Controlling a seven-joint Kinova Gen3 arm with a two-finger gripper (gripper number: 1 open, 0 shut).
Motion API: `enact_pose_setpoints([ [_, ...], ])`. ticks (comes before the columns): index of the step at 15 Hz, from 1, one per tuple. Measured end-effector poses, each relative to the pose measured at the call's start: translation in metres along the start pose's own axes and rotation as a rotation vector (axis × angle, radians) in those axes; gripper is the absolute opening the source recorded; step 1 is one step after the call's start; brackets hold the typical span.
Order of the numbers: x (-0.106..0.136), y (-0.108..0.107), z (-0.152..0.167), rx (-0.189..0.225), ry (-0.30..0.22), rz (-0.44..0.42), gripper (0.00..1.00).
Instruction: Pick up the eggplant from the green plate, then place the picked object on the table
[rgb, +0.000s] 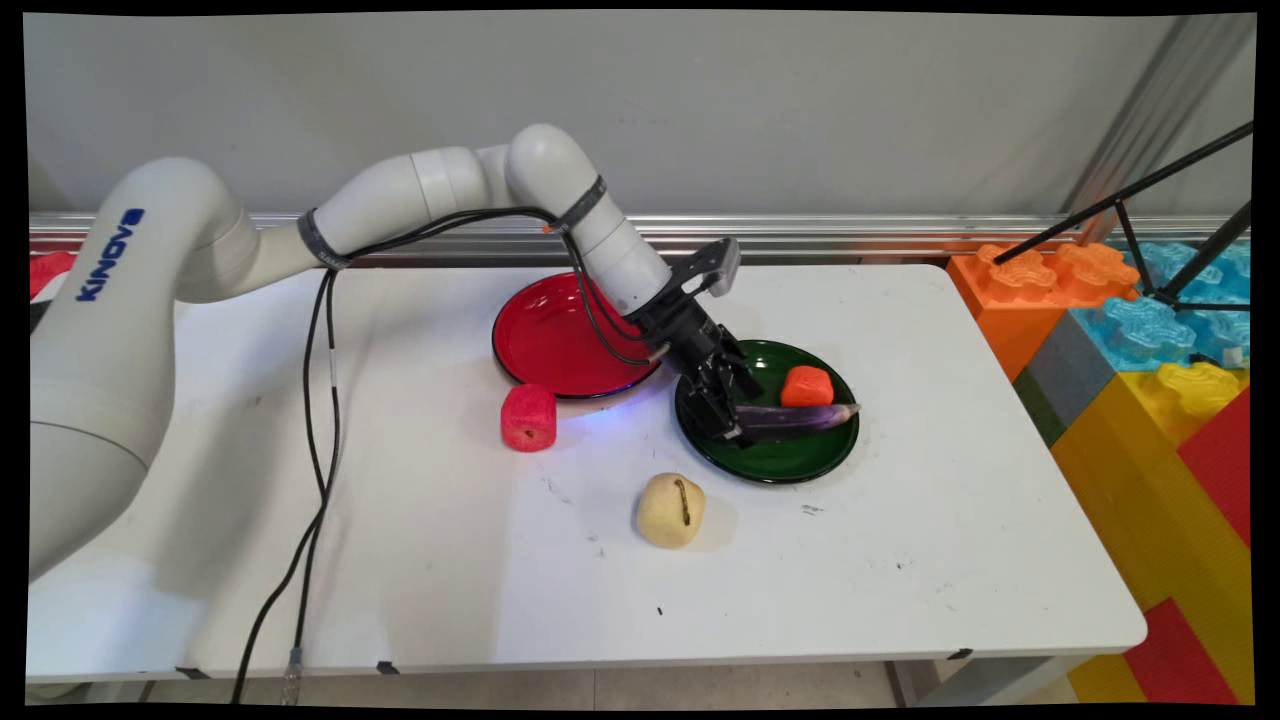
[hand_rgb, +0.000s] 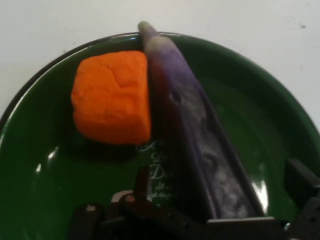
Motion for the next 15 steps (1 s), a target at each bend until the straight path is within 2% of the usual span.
enact_pose_setpoints([
  [6,-0.001,-0.013,0.007,0.035,-0.023,0.020,1.00],
  [7,-0.001,-0.015,0.008,0.039,-0.026,0.022,0.00],
  [15,0.002,-0.024,0.005,0.056,-0.024,0.022,0.00],
])
